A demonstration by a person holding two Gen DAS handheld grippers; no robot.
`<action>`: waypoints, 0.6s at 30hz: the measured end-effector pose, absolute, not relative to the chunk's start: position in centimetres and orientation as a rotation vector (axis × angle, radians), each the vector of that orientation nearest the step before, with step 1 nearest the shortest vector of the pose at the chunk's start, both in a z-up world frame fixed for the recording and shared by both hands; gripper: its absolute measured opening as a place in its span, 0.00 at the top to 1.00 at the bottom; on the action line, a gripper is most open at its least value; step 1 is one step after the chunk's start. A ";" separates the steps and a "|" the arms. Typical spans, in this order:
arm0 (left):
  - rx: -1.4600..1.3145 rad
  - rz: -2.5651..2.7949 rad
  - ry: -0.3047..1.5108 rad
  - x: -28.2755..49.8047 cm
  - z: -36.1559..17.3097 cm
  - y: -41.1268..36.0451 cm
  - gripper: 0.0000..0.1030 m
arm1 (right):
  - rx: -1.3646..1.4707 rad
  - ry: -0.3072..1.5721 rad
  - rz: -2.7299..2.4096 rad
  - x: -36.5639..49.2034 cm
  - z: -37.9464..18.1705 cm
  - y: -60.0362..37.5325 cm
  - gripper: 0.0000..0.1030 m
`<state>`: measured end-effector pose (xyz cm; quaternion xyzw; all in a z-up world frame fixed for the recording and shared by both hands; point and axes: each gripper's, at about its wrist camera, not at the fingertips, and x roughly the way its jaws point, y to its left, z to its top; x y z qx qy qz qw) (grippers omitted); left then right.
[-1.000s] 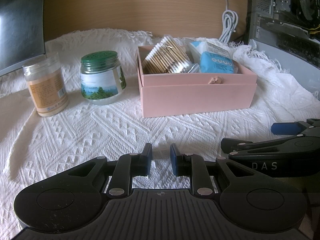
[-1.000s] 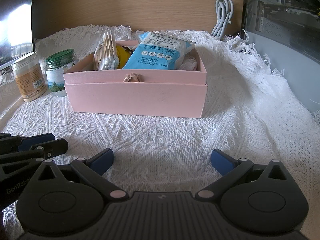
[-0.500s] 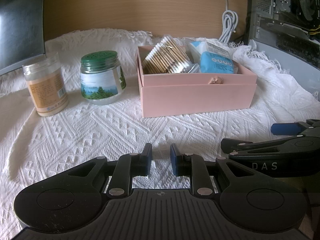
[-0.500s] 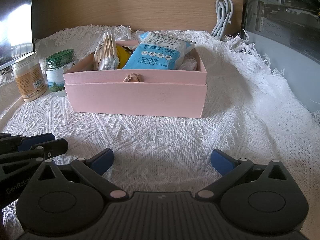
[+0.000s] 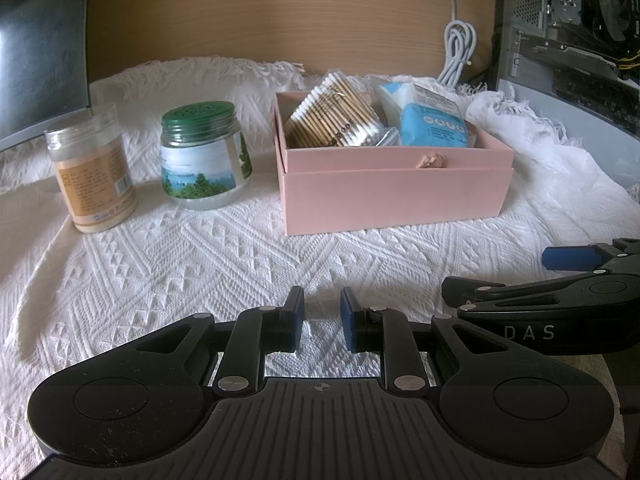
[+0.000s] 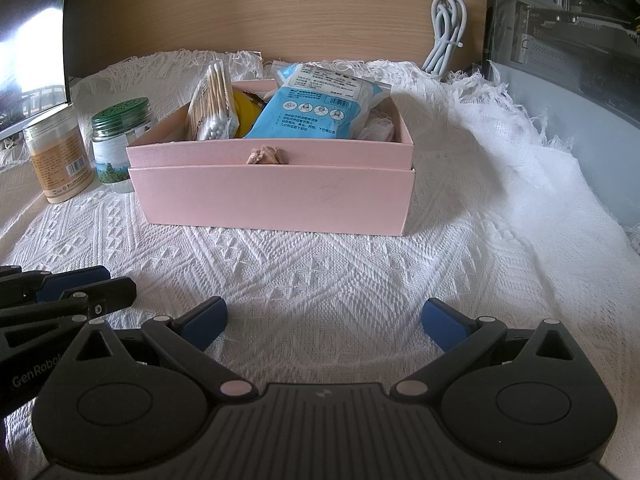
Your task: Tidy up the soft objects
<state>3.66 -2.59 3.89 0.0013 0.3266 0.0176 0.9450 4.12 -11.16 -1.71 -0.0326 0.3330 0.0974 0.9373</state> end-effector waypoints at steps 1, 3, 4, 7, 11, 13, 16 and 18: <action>0.003 0.036 0.666 3.7 3.9 -2.6 0.78 | -0.067 0.680 0.199 4.1 -1.7 -11.2 0.00; 0.003 0.035 0.666 3.7 3.9 -2.6 0.78 | -0.067 0.680 0.199 4.1 -1.7 -11.2 0.00; 0.002 0.036 0.666 3.7 3.9 -2.6 0.78 | -0.067 0.680 0.199 4.1 -1.7 -11.2 0.00; 0.003 0.036 0.665 3.7 3.9 -2.6 0.78 | -0.067 0.680 0.199 4.1 -1.7 -11.2 0.00; 0.002 0.033 0.665 3.6 3.9 -2.6 0.78 | -0.067 0.681 0.199 4.1 -1.7 -11.2 0.00; 0.003 0.035 0.665 3.6 3.9 -2.6 0.78 | -0.067 0.681 0.199 4.1 -1.7 -11.2 0.00; 0.009 0.036 0.665 3.6 3.9 -2.7 0.78 | -0.067 0.680 0.199 4.1 -1.7 -11.2 0.00; 0.010 0.034 0.665 3.6 3.9 -2.7 0.78 | -0.067 0.680 0.199 4.1 -1.7 -11.2 0.00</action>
